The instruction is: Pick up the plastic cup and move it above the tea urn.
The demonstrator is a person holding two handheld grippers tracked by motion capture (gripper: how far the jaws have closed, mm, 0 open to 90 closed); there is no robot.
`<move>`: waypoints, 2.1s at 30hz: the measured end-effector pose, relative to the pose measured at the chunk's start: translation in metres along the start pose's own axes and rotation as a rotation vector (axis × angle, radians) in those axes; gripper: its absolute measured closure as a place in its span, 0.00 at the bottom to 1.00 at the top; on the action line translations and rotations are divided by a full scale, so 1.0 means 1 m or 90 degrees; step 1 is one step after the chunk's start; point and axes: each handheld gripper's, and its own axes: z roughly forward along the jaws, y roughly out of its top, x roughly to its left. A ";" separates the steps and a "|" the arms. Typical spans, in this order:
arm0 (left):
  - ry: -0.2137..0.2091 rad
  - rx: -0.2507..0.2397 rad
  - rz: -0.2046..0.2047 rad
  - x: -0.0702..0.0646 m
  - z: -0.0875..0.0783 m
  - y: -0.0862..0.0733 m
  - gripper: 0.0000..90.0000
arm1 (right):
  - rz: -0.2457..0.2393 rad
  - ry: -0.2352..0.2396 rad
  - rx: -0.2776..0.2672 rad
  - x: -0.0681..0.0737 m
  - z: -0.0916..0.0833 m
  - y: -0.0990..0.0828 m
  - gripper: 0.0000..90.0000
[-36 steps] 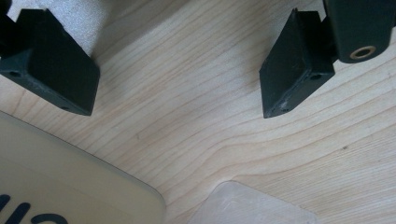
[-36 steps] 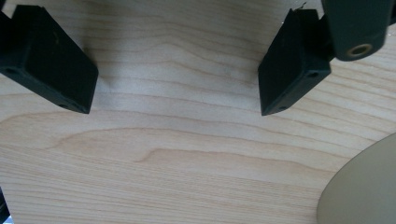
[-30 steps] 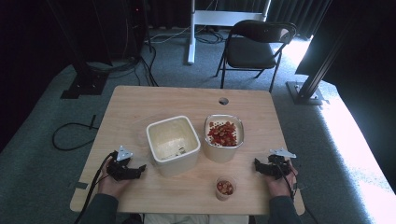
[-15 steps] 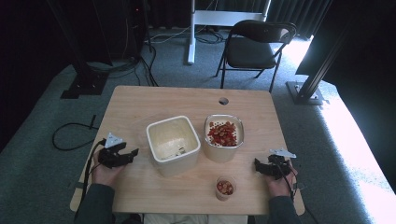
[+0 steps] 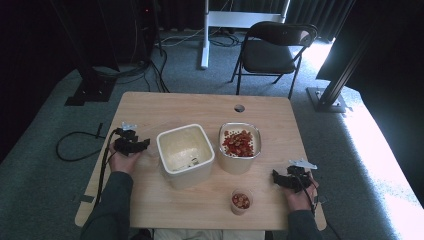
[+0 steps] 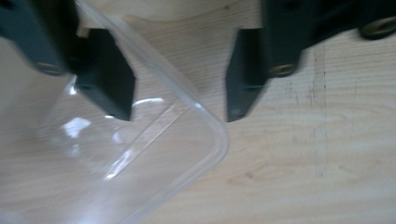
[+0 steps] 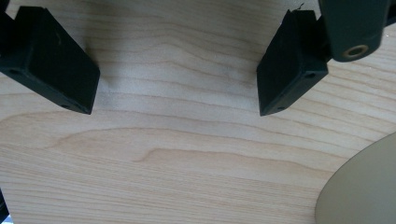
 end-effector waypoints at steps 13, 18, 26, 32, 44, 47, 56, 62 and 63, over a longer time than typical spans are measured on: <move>0.100 -0.008 -0.045 0.028 -0.016 -0.005 0.84 | 0.000 0.000 0.000 0.000 0.000 0.000 0.14; 0.117 -0.042 -0.070 0.046 -0.036 -0.006 0.89 | 0.000 0.000 0.000 0.000 0.000 0.000 0.14; 0.130 -0.092 -0.081 0.061 -0.070 -0.002 0.97 | 0.000 0.000 0.000 0.000 0.000 0.000 0.14; 0.128 -0.120 -0.090 0.066 -0.087 0.003 0.97 | -0.001 0.001 -0.001 0.000 0.000 0.000 0.15; 0.089 -0.198 -0.084 0.055 -0.130 0.033 0.97 | -0.001 0.001 -0.001 0.000 0.000 0.000 0.15; 0.083 -0.221 -0.075 0.049 -0.144 0.045 0.97 | -0.001 0.001 -0.001 0.000 0.000 0.000 0.15; 0.028 -0.260 -0.035 0.015 -0.173 0.069 0.97 | -0.002 0.001 -0.001 0.000 0.000 0.000 0.15; -0.016 -0.250 0.003 -0.017 -0.168 0.077 0.97 | -0.002 0.001 -0.001 0.000 0.000 0.000 0.15; -0.016 -0.250 0.003 -0.017 -0.168 0.077 0.97 | -0.002 0.001 -0.001 0.000 0.000 0.000 0.15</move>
